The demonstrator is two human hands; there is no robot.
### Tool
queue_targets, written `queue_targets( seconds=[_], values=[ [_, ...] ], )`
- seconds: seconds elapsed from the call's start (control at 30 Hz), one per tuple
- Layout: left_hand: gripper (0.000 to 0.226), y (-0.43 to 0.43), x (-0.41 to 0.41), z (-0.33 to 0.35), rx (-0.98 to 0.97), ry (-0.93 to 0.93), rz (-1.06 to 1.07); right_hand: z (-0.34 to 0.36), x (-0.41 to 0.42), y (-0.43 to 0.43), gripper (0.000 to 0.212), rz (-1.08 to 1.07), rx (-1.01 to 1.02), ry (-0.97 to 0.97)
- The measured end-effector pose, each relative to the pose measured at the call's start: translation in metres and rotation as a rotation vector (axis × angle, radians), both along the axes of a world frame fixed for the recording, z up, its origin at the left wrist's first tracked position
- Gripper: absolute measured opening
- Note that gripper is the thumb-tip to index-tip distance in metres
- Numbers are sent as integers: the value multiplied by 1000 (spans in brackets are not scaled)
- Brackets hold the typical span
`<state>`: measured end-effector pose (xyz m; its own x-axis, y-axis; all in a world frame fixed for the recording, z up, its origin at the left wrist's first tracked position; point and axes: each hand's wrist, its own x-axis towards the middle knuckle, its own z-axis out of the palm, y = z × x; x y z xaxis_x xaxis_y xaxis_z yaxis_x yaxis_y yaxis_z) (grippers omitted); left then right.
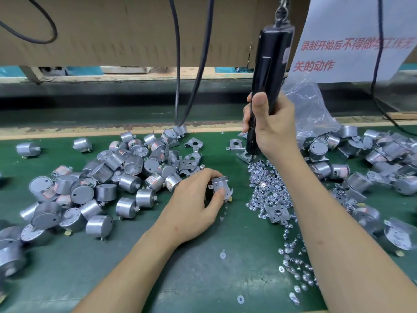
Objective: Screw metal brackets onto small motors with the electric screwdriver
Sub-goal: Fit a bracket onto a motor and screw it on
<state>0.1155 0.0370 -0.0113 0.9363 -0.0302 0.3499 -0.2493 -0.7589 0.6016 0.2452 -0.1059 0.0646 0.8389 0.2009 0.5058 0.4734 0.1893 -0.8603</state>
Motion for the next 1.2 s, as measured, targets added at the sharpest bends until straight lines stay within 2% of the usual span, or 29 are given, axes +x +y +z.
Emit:
queue_targets(
  seconds=[0.2, 0.73, 0.97, 1.2],
  values=[
    [12, 0, 1, 0, -9, -9, -6, -7, 6, 3, 66, 6, -17, -11],
    [11, 0, 1, 0, -13, -7, -4, -11, 11, 0, 78, -33, -20, -20],
    [10, -1, 0, 0, -20, 0, 1, -15, 12, -1, 73, -53, -57, -17],
    [28, -2, 1, 0, -13, -13, -24, -10, 7, 0, 74, -52, -40, -26]
  ],
)
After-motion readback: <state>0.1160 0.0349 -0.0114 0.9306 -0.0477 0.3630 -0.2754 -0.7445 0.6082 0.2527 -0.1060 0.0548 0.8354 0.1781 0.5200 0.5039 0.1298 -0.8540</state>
